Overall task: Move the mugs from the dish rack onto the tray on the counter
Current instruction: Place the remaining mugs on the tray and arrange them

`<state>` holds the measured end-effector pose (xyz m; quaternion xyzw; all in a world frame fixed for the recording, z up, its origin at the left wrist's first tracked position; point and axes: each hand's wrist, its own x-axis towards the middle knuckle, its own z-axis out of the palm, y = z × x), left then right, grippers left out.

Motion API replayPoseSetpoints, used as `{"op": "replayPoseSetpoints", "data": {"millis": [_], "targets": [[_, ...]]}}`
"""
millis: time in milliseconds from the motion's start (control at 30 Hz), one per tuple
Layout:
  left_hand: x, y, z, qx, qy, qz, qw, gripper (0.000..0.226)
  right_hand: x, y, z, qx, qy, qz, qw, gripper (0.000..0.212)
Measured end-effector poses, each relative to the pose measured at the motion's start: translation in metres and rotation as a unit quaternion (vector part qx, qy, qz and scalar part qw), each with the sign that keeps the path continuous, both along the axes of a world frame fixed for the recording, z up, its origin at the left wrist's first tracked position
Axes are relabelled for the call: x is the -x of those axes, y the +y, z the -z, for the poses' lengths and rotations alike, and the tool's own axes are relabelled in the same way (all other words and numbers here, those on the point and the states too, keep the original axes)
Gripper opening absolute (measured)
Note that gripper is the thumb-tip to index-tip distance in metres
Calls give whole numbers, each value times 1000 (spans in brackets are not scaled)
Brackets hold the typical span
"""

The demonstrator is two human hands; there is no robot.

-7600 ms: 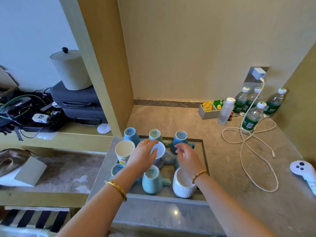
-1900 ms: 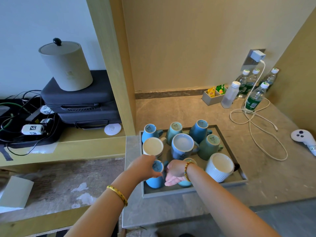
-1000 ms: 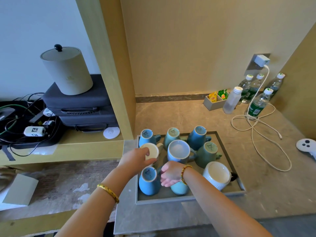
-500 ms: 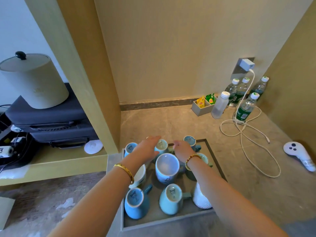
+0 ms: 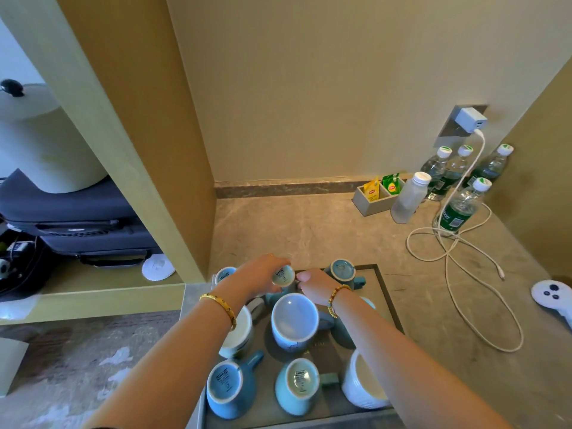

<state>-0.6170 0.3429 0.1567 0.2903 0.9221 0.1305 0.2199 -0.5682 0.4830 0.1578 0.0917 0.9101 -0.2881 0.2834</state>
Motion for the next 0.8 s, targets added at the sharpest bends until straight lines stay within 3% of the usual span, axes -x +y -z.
{"op": "replayPoseSetpoints", "data": {"millis": [800], "targets": [[-16,-7,1,8,46,-87,995,58,-4,-10,6,17,40,-16,999,27]]}}
